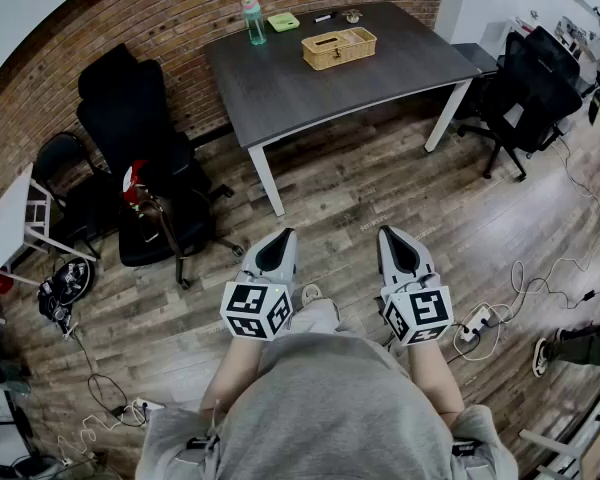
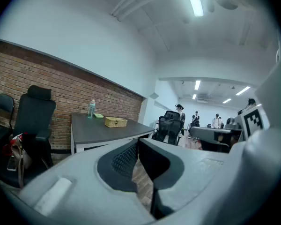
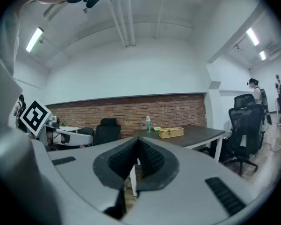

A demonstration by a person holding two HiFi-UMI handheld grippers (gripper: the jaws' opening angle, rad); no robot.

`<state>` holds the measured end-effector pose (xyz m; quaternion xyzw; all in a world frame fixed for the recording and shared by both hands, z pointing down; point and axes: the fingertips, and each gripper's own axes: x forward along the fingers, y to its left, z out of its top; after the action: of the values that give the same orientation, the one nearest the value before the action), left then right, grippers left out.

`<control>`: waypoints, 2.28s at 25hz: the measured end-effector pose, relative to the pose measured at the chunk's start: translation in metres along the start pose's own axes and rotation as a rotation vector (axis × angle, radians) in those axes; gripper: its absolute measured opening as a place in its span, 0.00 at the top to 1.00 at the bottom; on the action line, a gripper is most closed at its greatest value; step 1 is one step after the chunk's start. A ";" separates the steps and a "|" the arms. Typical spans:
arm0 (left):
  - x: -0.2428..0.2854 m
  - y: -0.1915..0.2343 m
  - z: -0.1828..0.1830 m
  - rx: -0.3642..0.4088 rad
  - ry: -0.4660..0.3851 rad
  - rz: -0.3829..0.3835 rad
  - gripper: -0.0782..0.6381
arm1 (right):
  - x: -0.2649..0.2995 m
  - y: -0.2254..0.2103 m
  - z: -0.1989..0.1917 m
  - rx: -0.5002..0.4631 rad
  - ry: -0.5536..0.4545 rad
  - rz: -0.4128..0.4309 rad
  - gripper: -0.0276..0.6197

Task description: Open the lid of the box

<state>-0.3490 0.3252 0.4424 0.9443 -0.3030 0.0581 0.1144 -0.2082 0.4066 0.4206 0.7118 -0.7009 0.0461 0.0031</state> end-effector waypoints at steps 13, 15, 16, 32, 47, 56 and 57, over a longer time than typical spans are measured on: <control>-0.006 -0.011 -0.004 -0.006 0.013 -0.027 0.86 | -0.010 0.015 -0.001 0.034 -0.002 0.053 0.95; -0.005 -0.011 -0.004 -0.012 0.012 -0.028 0.86 | -0.010 0.014 -0.003 0.029 0.005 0.047 0.95; -0.004 -0.011 -0.004 -0.014 0.012 -0.029 0.86 | -0.010 0.013 -0.004 0.026 0.010 0.044 0.95; 0.070 0.012 -0.004 -0.018 0.036 -0.039 0.86 | 0.054 -0.031 -0.021 0.056 0.067 0.042 0.95; 0.209 0.058 0.045 0.003 0.065 -0.116 0.76 | 0.187 -0.107 0.003 0.073 0.101 0.034 0.77; 0.288 0.099 0.075 0.006 0.052 -0.131 0.70 | 0.271 -0.142 0.017 0.071 0.103 0.040 0.71; 0.296 0.104 0.078 0.006 0.052 -0.132 0.70 | 0.280 -0.146 0.018 0.073 0.102 0.040 0.71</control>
<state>-0.1668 0.0580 0.4393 0.9607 -0.2370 0.0759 0.1228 -0.0581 0.1283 0.4306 0.6939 -0.7118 0.1078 0.0118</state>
